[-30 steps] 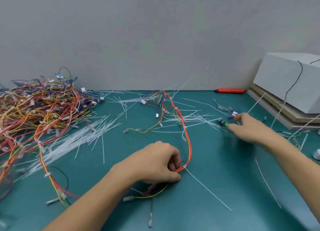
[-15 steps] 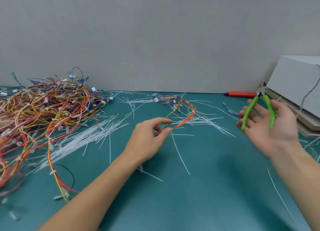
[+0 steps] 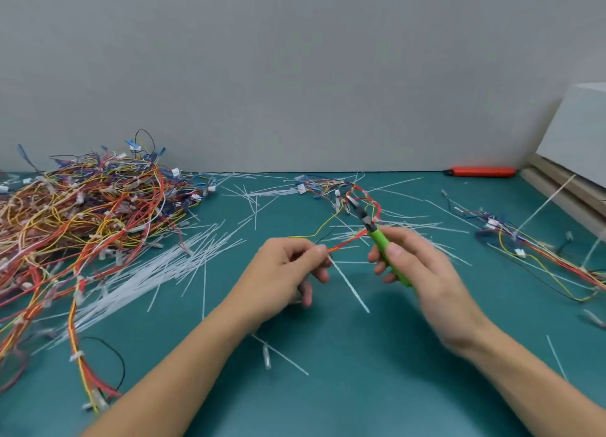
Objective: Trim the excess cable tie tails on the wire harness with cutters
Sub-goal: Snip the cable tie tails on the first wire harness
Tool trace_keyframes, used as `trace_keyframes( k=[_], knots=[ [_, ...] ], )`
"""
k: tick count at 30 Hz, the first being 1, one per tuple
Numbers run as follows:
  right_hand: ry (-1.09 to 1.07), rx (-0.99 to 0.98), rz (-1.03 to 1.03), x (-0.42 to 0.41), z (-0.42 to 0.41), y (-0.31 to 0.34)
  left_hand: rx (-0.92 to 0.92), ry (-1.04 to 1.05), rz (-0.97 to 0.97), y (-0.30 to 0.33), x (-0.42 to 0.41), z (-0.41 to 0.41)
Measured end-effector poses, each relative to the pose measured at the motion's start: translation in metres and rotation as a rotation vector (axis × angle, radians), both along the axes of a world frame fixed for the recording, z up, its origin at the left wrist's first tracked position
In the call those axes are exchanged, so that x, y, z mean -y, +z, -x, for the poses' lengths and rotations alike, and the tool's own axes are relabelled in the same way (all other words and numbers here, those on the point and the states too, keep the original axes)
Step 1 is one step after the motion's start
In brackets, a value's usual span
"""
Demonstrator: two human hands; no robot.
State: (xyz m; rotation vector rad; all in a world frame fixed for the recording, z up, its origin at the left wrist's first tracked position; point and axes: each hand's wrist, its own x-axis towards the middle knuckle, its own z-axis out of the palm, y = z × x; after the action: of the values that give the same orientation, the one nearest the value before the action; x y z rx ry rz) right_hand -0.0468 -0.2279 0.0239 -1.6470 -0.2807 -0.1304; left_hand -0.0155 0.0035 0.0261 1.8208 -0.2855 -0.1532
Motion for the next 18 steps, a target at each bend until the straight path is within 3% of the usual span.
trace_keyframes(
  k=[4, 11, 18],
  knots=[
    [0.035, 0.015, 0.058, -0.002, 0.004, -0.003, -0.21, 0.002, 0.264, 0.009, -0.004, -0.002],
    [-0.195, 0.438, 0.397, -0.018, 0.01, -0.004, -0.366, -0.243, 0.189, 0.019, 0.0, 0.009],
    [0.085, 0.275, 0.267, -0.018, 0.011, 0.0, -0.384, -0.272, 0.141, 0.02, -0.001, 0.012]
  ],
)
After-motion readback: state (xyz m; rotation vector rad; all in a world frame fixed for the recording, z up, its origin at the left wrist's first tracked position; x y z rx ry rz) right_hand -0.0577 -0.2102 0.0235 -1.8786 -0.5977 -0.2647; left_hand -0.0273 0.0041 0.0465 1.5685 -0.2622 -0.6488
